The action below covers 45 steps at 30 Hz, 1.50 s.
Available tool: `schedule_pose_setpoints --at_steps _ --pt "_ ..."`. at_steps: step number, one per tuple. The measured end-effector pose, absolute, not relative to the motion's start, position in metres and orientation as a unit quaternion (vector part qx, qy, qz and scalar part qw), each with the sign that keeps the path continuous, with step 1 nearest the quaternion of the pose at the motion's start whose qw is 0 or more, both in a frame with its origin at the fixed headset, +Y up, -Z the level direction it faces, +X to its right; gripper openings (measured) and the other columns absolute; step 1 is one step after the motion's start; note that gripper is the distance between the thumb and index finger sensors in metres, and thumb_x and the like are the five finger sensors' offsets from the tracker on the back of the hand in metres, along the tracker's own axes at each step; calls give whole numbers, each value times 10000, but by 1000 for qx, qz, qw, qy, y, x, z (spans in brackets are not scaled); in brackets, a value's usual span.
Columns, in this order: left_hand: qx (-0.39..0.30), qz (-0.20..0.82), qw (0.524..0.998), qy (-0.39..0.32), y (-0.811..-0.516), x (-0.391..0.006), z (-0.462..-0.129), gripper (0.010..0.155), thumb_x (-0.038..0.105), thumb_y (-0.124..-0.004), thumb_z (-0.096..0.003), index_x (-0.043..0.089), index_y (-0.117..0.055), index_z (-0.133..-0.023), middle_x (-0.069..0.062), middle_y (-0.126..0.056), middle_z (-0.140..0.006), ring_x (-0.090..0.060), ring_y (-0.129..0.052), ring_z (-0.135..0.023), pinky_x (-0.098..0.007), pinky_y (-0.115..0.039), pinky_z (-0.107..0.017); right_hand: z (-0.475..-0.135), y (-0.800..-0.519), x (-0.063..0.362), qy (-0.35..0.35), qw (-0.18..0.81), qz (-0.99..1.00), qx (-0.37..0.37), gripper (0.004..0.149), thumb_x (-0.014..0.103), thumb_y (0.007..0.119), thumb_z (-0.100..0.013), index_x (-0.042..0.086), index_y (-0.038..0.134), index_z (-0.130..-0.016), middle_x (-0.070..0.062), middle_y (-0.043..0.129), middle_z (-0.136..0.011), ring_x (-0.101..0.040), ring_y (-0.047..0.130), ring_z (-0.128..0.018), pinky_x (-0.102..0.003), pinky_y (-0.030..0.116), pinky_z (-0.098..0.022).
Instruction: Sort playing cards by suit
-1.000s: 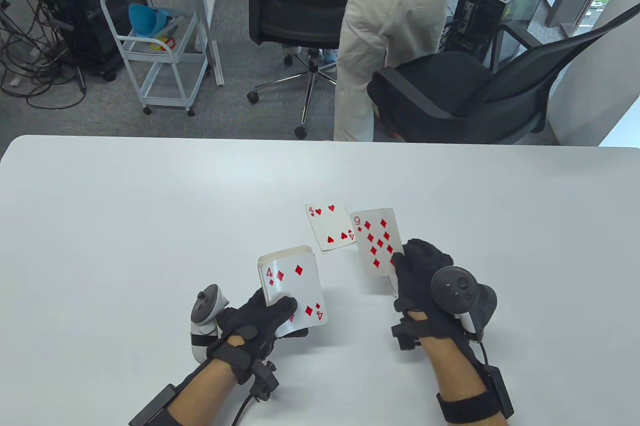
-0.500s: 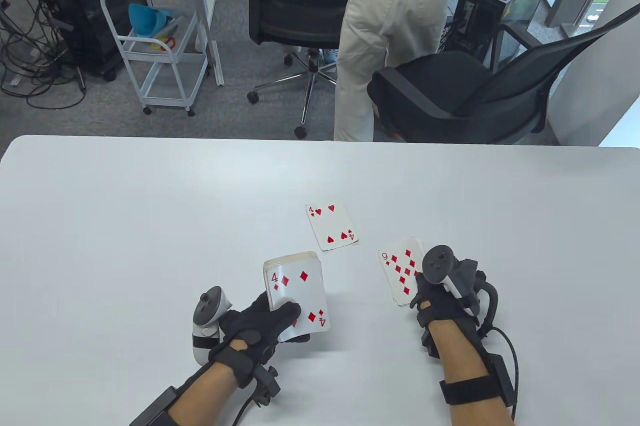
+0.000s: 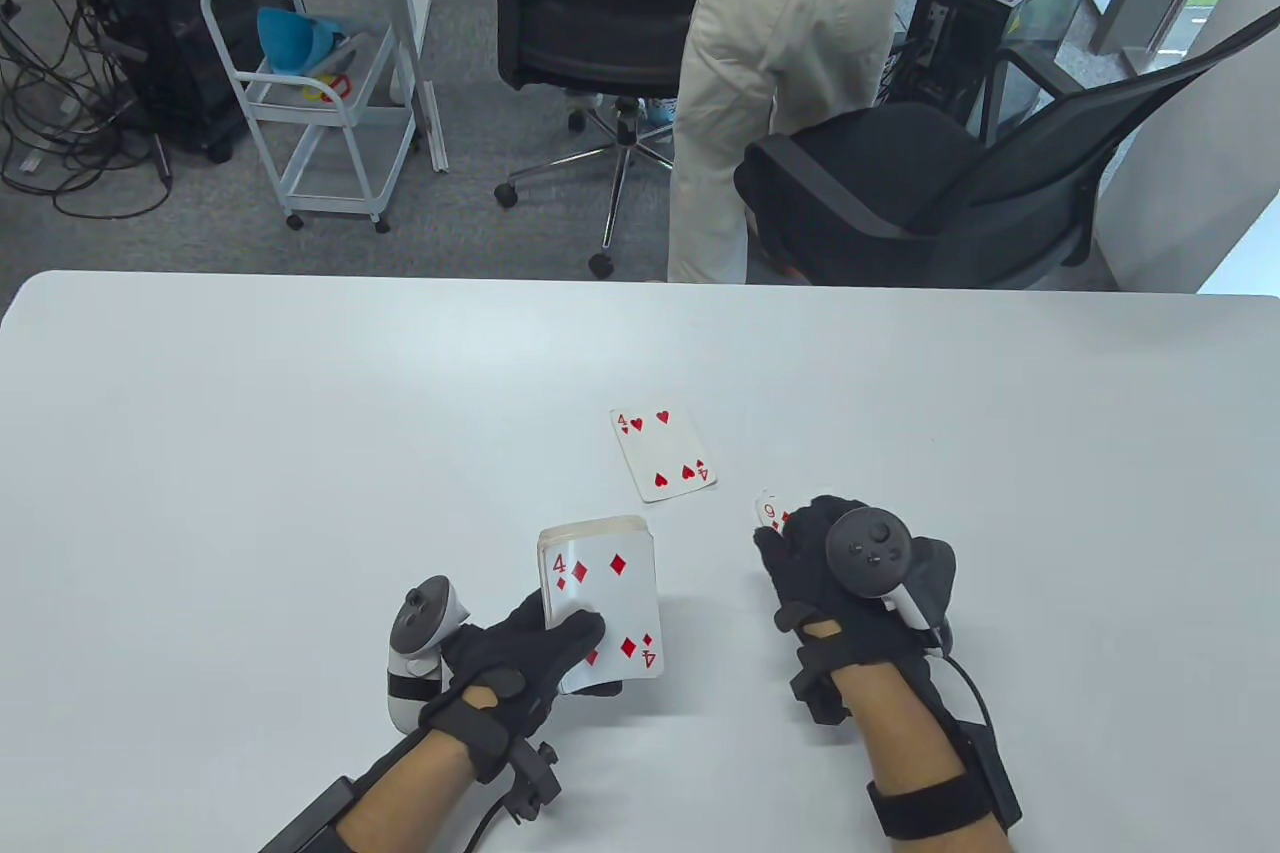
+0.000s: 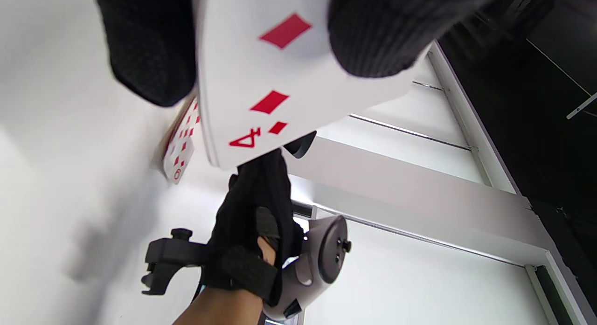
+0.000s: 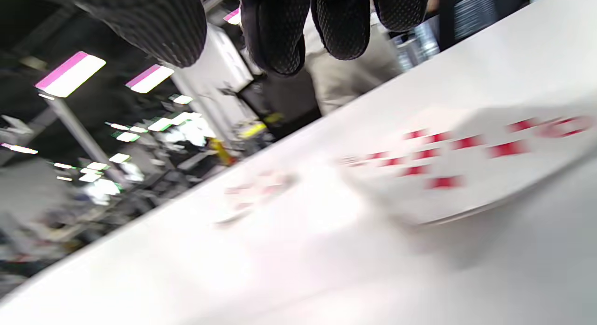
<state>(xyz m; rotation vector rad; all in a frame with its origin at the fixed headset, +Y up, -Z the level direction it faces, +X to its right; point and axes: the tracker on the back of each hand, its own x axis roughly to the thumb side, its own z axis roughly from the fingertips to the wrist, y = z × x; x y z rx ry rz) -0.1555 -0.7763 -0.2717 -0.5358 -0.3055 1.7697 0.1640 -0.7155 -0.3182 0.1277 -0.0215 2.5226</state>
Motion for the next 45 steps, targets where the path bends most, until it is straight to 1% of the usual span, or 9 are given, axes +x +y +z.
schedule_pose_setpoints --at_steps 4,9,13,25,31,33,35,40,45 --pt "-227 762 592 -131 -775 -156 -271 646 457 -840 -527 240 -541 -1056 -30 -739 -1042 -327 -884 -891 -411 -926 -531 -304 -711 138 -31 359 924 125 501 497 732 -560 107 757 -874 -227 558 -1070 -522 422 -1015 -747 280 -665" --pt "-218 770 586 -125 -775 -160 -270 644 454 -839 -527 238 -542 -1056 -30 -740 -1041 -328 -884 -891 -411 -926 -530 -291 -706 121 -62 384 907 164 489 493 727 -559 108 771 -857 -215 603 -1051 -516 473 -1005 -743 317 -668" --pt "-217 775 582 -117 -776 -161 -271 643 453 -837 -527 242 -538 -1056 -28 -737 -1043 -326 -883 -893 -410 -926 -533 -286 -707 110 -25 364 911 194 508 505 720 -564 113 746 -886 -215 590 -1062 -519 476 -1006 -741 332 -673" --pt "-212 782 577 -99 -781 -161 -275 646 438 -842 -527 240 -529 -1057 -24 -731 -1045 -320 -882 -896 -405 -929 -535 -276 -711 98 -25 380 898 219 538 526 730 -556 104 724 -888 -217 601 -1050 -520 526 -986 -739 355 -670" --pt "-211 781 580 -96 -781 -161 -272 653 422 -861 -521 242 -529 -1054 -16 -735 -1042 -309 -891 -894 -397 -938 -533 -266 -716 78 -24 330 914 234 613 571 843 -504 112 686 -879 -203 603 -1039 -510 539 -988 -742 361 -673" --pt "-209 782 579 -96 -780 -162 -269 653 427 -861 -521 246 -529 -1054 -14 -737 -1041 -303 -893 -893 -392 -938 -533 -266 -717 77 -28 331 914 233 581 558 866 -493 117 705 -836 -192 642 -1009 -504 572 -976 -737 383 -674" --pt "-212 784 576 -94 -781 -163 -269 656 439 -862 -518 251 -533 -1053 -10 -738 -1041 -301 -892 -894 -390 -938 -535 -267 -716 77 -27 368 900 233 510 487 875 -499 107 728 -807 -183 670 -990 -495 602 -967 -734 398 -676" --pt "-219 790 565 -94 -781 -163 -270 681 461 -873 -513 251 -522 -1058 -14 -720 -1052 -309 -870 -910 -396 -926 -550 -268 -714 82 -60 386 894 222 400 394 805 -534 81 793 -782 -168 748 -952 -471 682 -937 -727 422 -678" --pt "-224 789 564 -94 -782 -162 -270 689 461 -871 -513 250 -511 -1061 -18 -706 -1059 -316 -856 -919 -399 -921 -556 -270 -711 91 -90 387 895 202 394 372 831 -528 91 831 -804 -162 768 -956 -457 708 -927 -719 440 -678"
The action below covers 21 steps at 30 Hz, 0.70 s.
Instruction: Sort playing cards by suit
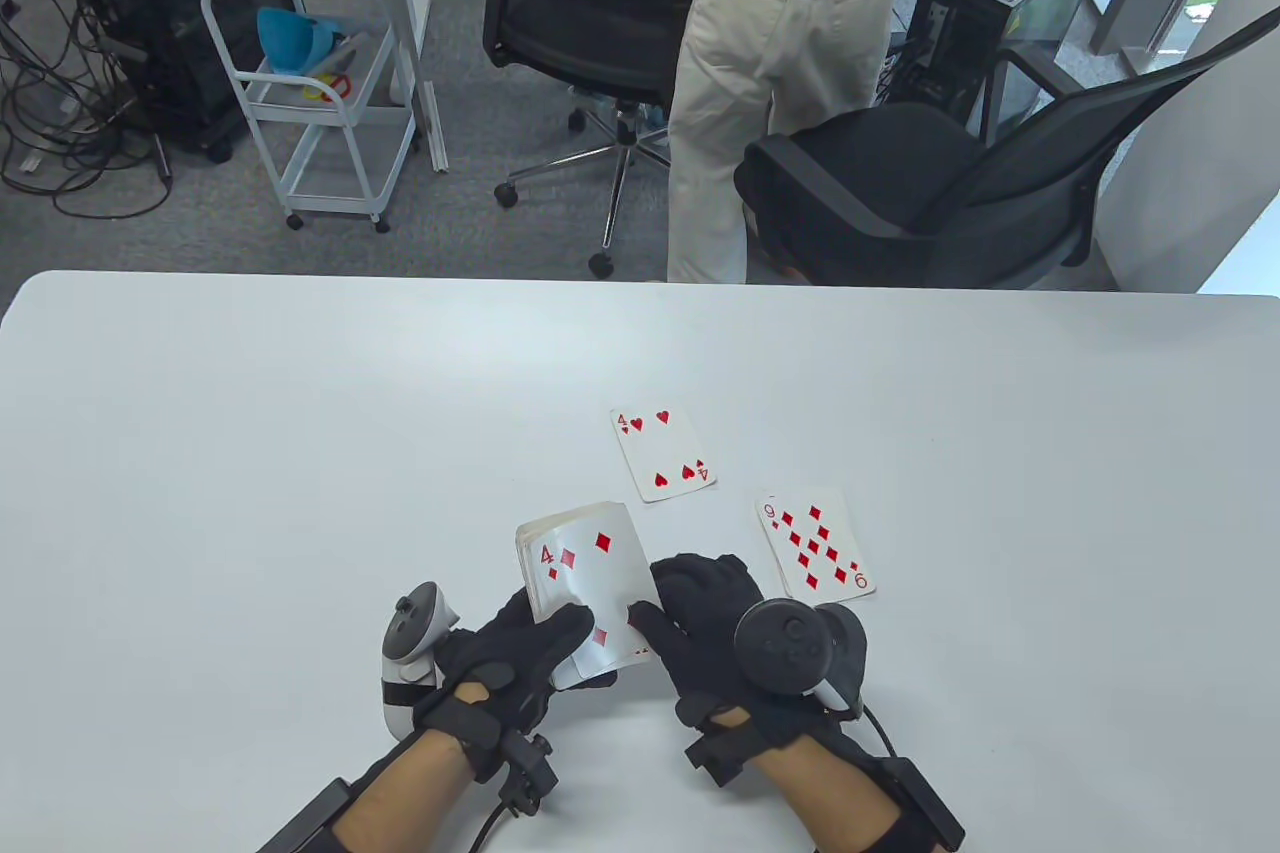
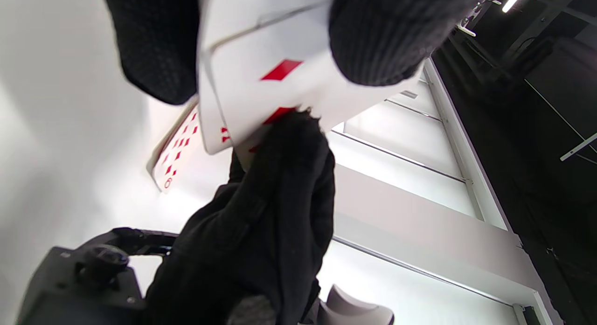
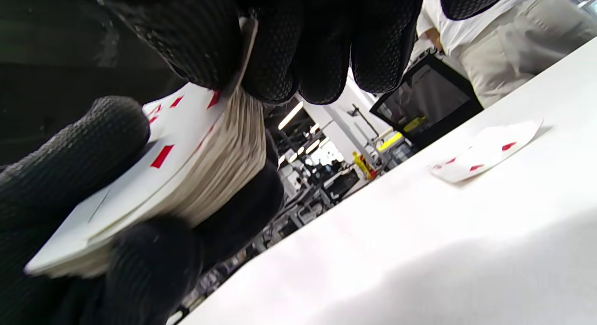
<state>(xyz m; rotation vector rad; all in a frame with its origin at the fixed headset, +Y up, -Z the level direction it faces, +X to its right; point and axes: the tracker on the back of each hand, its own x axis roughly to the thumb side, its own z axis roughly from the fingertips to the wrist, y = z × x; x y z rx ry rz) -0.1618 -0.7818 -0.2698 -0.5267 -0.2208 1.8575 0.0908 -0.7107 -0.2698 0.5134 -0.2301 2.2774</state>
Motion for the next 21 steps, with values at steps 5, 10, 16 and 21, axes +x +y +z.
schedule_pose_setpoints --at_steps 5,10,16,21 --pt "-223 781 578 -82 -781 -163 -269 665 452 -843 -524 237 -513 -1060 -28 -713 -1052 -321 -865 -908 -401 -925 -546 -280 -703 115 -117 386 901 160 382 357 818 -536 104 824 -822 -164 759 -964 -459 701 -930 -719 437 -678" --pt "-222 786 570 -87 -779 -162 -270 657 450 -836 -526 234 -519 -1059 -30 -721 -1047 -321 -875 -899 -400 -927 -539 -298 -701 176 -160 397 904 24 371 345 813 -538 114 831 -827 -187 675 -1010 -485 601 -966 -715 431 -677" --pt "-223 786 570 -87 -779 -161 -270 652 448 -831 -528 234 -518 -1059 -31 -720 -1048 -322 -874 -899 -402 -925 -539 -319 -716 221 -85 323 940 -73 369 348 806 -553 127 823 -848 -218 595 -1053 -514 507 -994 -728 381 -677" --pt "-222 787 569 -87 -778 -160 -270 652 449 -829 -528 232 -519 -1058 -30 -720 -1047 -323 -872 -900 -403 -924 -538 -331 -735 227 15 251 961 -112 370 344 811 -561 120 828 -854 -237 542 -1077 -528 426 -1014 -739 326 -676"
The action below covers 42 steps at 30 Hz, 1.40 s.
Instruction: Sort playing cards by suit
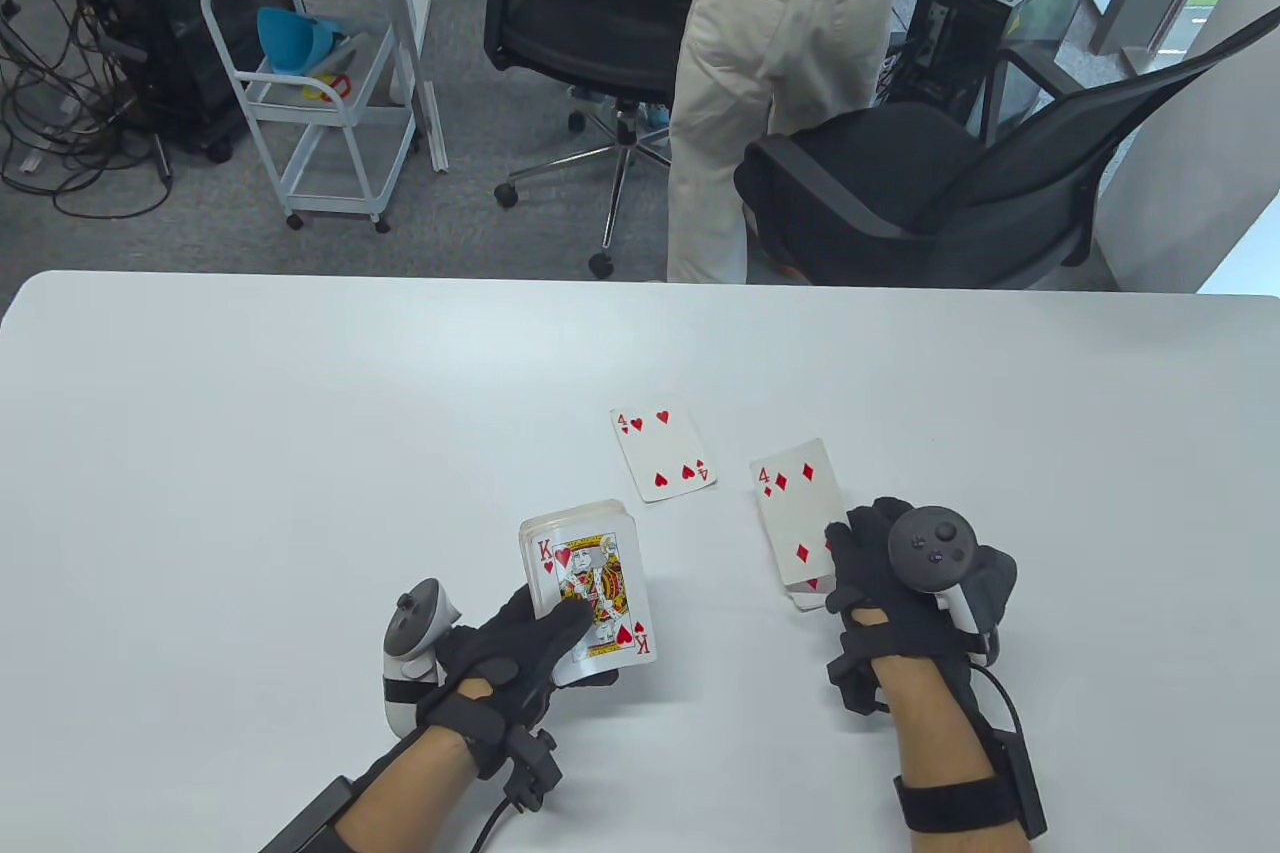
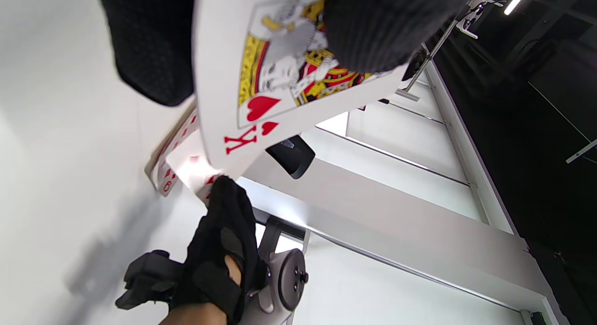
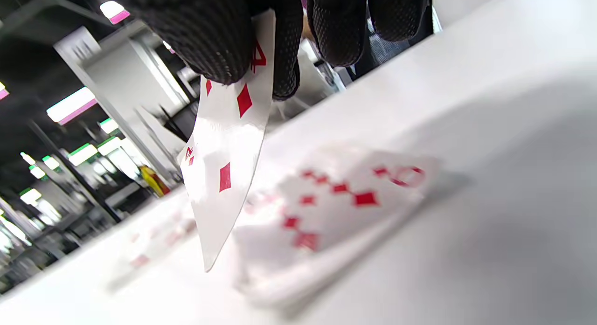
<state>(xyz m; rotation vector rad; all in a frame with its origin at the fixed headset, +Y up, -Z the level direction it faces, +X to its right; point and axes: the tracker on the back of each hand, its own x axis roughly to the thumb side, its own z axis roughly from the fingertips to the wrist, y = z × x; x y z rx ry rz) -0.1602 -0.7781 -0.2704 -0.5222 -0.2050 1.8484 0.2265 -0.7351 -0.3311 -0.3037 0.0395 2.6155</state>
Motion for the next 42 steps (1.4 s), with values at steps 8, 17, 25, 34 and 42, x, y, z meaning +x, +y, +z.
schedule_pose_setpoints --at_steps 8,17,25,34,42 --pt "-223 787 569 -87 -778 -160 -271 653 448 -829 -528 230 -518 -1059 -32 -720 -1047 -322 -875 -898 -404 -925 -538 -341 -750 217 23 65 984 -164 527 399 907 -520 93 685 -887 -227 533 -1043 -530 411 -1010 -736 324 -679" --pt "-227 784 571 -87 -778 -159 -272 650 447 -827 -530 233 -516 -1059 -32 -719 -1048 -323 -873 -899 -403 -924 -539 -324 -725 184 -19 159 985 -59 477 445 807 -553 110 710 -877 -221 557 -1041 -527 437 -1007 -738 328 -678" --pt "-230 783 572 -80 -779 -159 -271 645 441 -824 -529 266 -513 -1066 -23 -723 -1052 -327 -871 -901 -419 -934 -523 -289 -704 119 -39 401 900 165 510 491 754 -555 110 740 -894 -223 557 -1063 -520 446 -1011 -738 337 -675" --pt "-217 777 584 -86 -775 -162 -271 667 392 -885 -516 283 -517 -1061 4 -736 -1047 -294 -892 -903 -393 -951 -532 -271 -710 86 -24 360 906 223 589 537 805 -530 113 685 -921 -216 548 -1069 -520 458 -1010 -741 345 -674" --pt "-197 794 571 -69 -776 -167 -272 640 438 -897 -509 290 -575 -1042 20 -786 -1017 -283 -929 -867 -377 -959 -503 -267 -714 74 -26 338 911 237 557 520 884 -495 116 718 -840 -197 607 -1036 -509 529 -996 -738 380 -678"
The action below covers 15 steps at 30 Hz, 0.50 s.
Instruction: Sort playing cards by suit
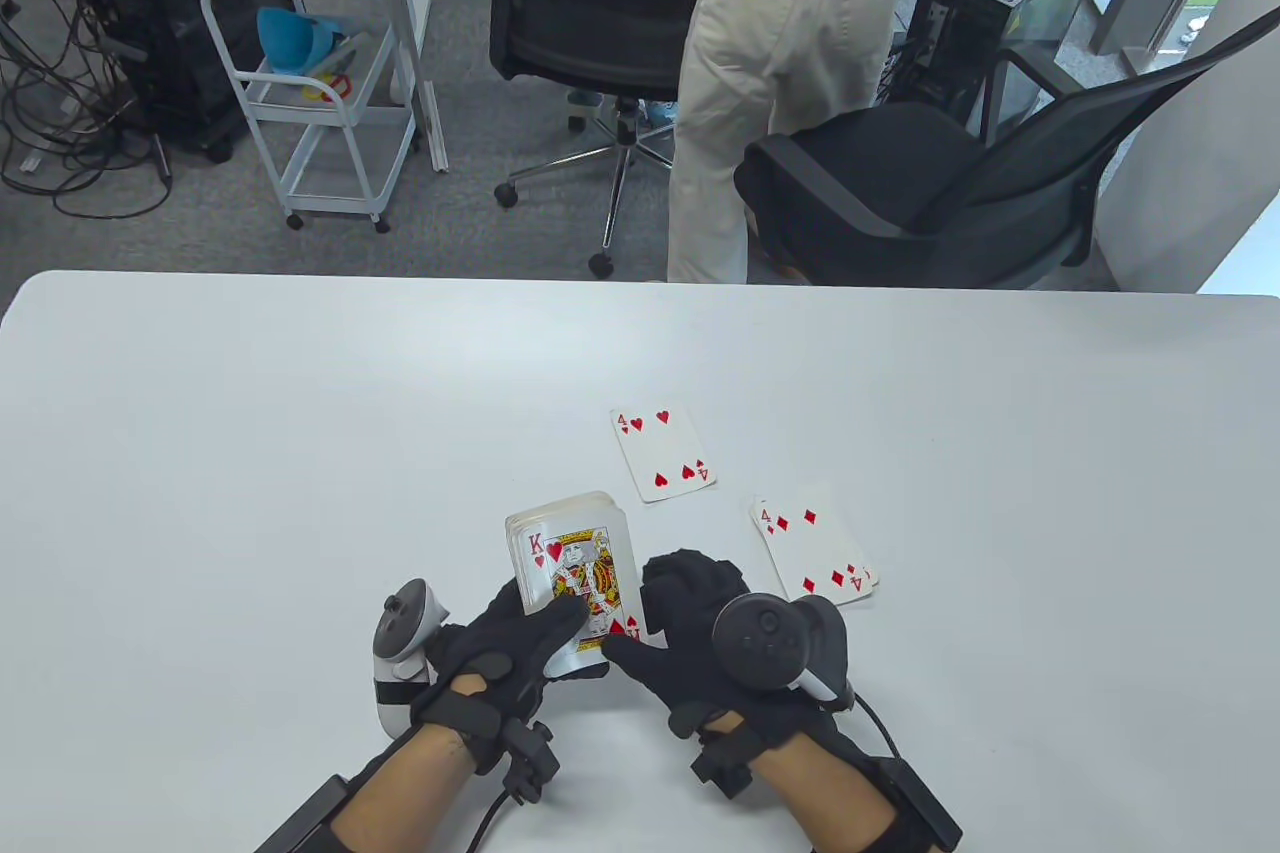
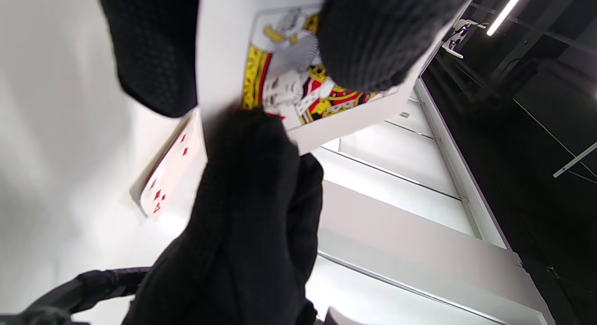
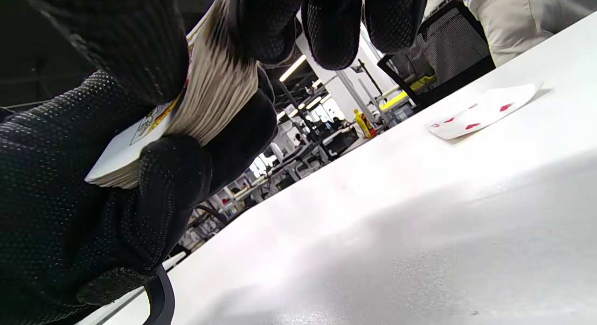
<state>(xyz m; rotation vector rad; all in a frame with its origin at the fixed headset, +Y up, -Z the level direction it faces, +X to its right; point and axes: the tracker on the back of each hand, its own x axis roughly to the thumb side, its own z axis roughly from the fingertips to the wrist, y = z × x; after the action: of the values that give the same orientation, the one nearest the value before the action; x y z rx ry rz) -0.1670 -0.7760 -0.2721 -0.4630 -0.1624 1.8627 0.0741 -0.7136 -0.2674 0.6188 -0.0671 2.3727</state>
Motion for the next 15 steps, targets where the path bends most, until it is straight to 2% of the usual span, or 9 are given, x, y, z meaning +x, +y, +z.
schedule_pose_setpoints --at_steps 8,15 --pt "-209 803 554 -69 -776 -165 -272 674 462 -901 -504 280 -551 -1049 8 -751 -1036 -295 -892 -895 -384 -939 -533 -269 -712 78 -63 379 898 216 404 397 809 -533 89 796 -794 -177 719 -974 -483 644 -954 -721 432 -678" --pt "-204 801 559 -61 -776 -167 -272 687 460 -906 -503 281 -537 -1055 4 -724 -1053 -303 -862 -918 -393 -926 -553 -280 -711 84 -57 374 905 192 402 402 846 -523 113 829 -802 -169 716 -990 -476 633 -966 -719 434 -682"
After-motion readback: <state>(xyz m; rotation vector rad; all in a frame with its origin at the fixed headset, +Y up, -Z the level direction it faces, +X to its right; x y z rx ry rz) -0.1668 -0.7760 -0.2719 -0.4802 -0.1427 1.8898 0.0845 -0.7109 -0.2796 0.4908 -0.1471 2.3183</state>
